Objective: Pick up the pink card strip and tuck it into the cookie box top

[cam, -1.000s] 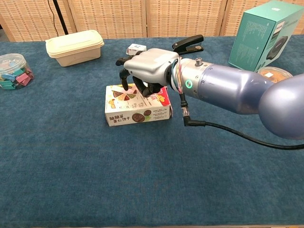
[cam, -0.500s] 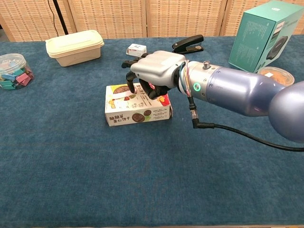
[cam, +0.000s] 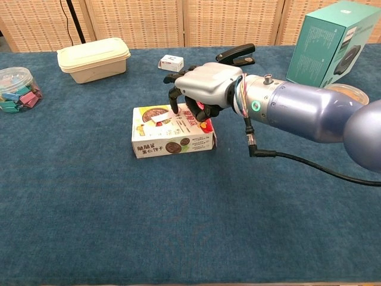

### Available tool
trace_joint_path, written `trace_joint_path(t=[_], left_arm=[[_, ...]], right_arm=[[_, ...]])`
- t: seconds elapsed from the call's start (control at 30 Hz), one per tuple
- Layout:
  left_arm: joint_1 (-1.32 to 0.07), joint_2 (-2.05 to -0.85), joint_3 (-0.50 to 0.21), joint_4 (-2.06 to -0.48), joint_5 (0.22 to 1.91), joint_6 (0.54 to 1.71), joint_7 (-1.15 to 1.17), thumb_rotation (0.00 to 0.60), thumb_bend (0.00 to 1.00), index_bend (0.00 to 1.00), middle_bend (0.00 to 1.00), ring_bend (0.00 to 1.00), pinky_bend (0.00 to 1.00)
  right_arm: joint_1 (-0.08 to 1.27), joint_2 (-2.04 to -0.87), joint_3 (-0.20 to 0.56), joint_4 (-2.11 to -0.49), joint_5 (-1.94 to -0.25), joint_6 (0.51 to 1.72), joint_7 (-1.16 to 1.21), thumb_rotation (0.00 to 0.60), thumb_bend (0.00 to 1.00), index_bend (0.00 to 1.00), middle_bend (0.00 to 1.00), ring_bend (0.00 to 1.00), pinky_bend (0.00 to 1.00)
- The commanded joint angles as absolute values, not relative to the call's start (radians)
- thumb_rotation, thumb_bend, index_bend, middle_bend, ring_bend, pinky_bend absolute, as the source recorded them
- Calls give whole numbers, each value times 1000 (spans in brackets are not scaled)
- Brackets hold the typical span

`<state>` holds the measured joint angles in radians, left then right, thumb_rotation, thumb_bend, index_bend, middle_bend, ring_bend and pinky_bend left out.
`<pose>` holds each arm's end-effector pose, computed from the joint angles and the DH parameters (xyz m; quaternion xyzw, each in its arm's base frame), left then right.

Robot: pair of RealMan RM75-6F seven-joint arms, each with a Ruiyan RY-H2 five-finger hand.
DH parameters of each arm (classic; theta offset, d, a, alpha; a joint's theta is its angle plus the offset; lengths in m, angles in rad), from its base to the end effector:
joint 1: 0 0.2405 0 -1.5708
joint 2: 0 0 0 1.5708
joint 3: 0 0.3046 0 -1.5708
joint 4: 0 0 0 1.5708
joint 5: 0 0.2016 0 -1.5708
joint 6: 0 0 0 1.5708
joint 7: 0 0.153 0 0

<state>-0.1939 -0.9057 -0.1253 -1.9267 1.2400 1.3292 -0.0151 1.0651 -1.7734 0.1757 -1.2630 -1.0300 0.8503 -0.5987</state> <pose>-0.3070 0.2329 0.2315 -0.5428 -0.4745 -0.3950 0.5694 -0.0643 -0.4140 -0.0945 0.8391 -0.2113 0.3335 0.3743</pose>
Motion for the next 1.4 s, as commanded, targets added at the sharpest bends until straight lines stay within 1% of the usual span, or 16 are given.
trace_joint_path(t=[0.03, 0.33, 1.17, 1.4], left_arm=[[-194, -905, -126, -1927, 1240, 1329, -15, 600, 42, 0, 0, 0, 0], [-191, -903, -124, -1928, 1243, 1328, -19, 600, 43, 0, 0, 0, 0], [-191, -900, -124, -1925, 1244, 1323, -26, 600, 42, 0, 0, 0, 0], [-191, -898, -124, -1923, 1244, 1320, -34, 600, 43, 0, 0, 0, 0]], right_arm=[[1061, -1767, 177, -1276, -1034, 856, -598, 600, 1000, 357, 0, 0, 0], [1053, -1751, 189, -1322, -1056, 871, -580, 600, 1000, 351, 0, 0, 0], [1054, -1780, 202, -1247, -1029, 856, -590, 600, 1000, 349, 0, 0, 0], [1048, -1767, 206, -1284, -1035, 880, -603, 600, 1000, 349, 0, 0, 0]])
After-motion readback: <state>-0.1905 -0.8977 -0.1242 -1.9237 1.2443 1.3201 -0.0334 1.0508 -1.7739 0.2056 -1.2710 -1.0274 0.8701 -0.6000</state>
